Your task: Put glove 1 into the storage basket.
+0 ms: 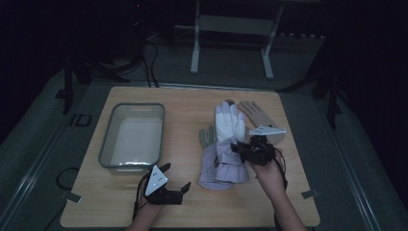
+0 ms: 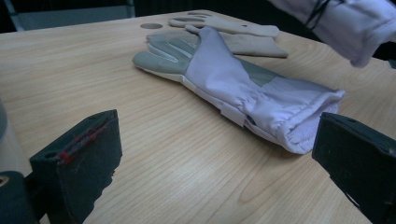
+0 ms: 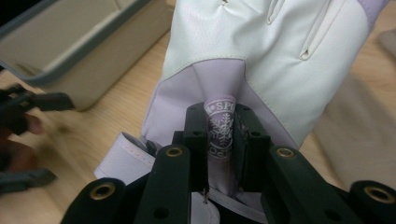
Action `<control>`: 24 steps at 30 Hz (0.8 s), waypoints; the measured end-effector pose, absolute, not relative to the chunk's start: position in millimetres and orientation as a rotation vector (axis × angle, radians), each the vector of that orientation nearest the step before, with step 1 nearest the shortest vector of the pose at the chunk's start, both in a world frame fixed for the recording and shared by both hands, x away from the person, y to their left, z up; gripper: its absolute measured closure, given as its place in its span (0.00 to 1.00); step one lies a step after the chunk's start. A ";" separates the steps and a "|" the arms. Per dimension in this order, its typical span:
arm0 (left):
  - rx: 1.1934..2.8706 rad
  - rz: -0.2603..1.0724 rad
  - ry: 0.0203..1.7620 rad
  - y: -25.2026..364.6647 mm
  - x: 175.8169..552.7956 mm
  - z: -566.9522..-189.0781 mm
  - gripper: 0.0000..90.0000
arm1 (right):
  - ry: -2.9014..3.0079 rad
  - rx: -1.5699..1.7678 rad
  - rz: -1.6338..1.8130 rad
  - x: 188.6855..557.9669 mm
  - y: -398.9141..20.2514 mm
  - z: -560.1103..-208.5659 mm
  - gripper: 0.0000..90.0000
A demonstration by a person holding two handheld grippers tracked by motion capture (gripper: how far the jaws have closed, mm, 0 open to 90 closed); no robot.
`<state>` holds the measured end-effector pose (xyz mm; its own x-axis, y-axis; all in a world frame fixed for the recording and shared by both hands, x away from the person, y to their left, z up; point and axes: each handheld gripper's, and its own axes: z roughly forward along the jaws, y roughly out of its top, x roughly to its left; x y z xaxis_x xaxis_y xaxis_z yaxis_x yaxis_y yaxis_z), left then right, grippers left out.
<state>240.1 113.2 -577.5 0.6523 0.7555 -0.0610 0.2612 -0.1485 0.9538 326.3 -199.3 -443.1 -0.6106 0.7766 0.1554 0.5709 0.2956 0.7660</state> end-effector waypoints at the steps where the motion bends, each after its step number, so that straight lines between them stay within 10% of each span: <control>1: 1.713 0.530 0.830 113.1 240.0 -577.6 0.02 | 2.324 1.245 1.224 326.7 -195.6 -443.5 0.86; 24: 1.719 0.526 0.837 113.2 240.6 -577.4 0.02 | 2.349 1.407 1.010 355.2 -151.9 -517.3 0.82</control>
<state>240.6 113.2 -577.4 0.6518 0.7556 -0.0651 0.2697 -0.1507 0.9511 355.2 -151.9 -517.3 -0.5160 0.8431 0.1512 0.6897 0.3043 0.6570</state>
